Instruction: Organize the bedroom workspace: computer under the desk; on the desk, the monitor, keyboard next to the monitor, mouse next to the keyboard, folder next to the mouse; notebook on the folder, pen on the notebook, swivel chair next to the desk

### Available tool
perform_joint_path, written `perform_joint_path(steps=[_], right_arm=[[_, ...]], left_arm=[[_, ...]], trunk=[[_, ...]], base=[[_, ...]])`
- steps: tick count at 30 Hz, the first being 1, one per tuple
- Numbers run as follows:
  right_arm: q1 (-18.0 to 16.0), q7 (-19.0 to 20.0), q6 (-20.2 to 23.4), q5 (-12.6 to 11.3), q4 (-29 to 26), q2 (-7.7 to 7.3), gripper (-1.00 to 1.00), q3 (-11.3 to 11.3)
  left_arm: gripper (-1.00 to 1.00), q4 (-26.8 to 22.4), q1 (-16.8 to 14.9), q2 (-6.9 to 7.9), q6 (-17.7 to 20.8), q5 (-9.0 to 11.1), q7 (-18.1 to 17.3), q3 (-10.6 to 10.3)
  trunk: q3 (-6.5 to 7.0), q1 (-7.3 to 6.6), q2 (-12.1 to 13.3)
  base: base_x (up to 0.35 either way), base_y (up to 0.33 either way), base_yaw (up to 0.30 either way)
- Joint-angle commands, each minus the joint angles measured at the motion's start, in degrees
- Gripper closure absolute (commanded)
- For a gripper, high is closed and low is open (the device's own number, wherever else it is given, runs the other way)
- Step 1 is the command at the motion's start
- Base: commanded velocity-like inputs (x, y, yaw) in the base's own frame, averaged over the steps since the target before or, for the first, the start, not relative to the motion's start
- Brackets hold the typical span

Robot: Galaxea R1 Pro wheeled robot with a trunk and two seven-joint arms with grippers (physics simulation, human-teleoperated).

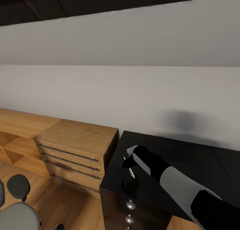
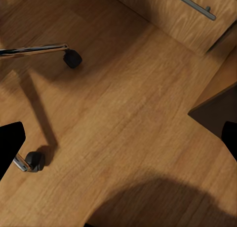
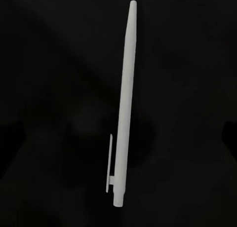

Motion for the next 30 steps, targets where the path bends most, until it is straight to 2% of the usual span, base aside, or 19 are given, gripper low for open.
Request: perform_joint_path(steps=[1, 3, 14, 21, 30], right_arm=[[-0.1, -0.5, 0.1, -0.6, 0.0, -0.04, -1.00, 0.2], [-0.1, -0.4, 0.2, -0.6, 0.0, -0.05, -1.00, 0.2], [0.0, -0.2, 0.2, -0.6, 0.0, -0.14, -1.00, 0.2], [0.0, -0.2, 0.2, -0.5, 0.0, -0.19, -1.00, 0.2], [0.0, -0.2, 0.2, -0.6, 0.1, -0.37, -1.00, 0.2]], left_arm=[[-1.00, 0.0, 0.0, -0.02, -0.2, 0.0, -0.1, 0.2], [-1.00, 0.0, 0.0, 0.02, -0.2, 0.0, -0.1, 0.2], [-1.00, 0.0, 0.0, 0.01, -0.2, 0.0, -0.1, 0.2], [-1.00, 0.0, 0.0, 0.05, -0.2, 0.1, -0.1, 0.2], [-1.00, 0.0, 0.0, 0.05, -0.2, 0.0, -0.1, 0.2]], trunk=[[-0.25, 0.22, -0.5], [-0.60, 0.66, -1.3], [-0.60, 0.66, -1.3], [-1.86, 2.20, -4.1], [-1.86, 2.20, -4.1]], base=[[0.000, 0.000, 0.000], [0.000, 0.000, 0.000], [0.000, 0.000, 0.000], [0.000, 0.000, 0.000], [0.000, 0.000, 0.000]])
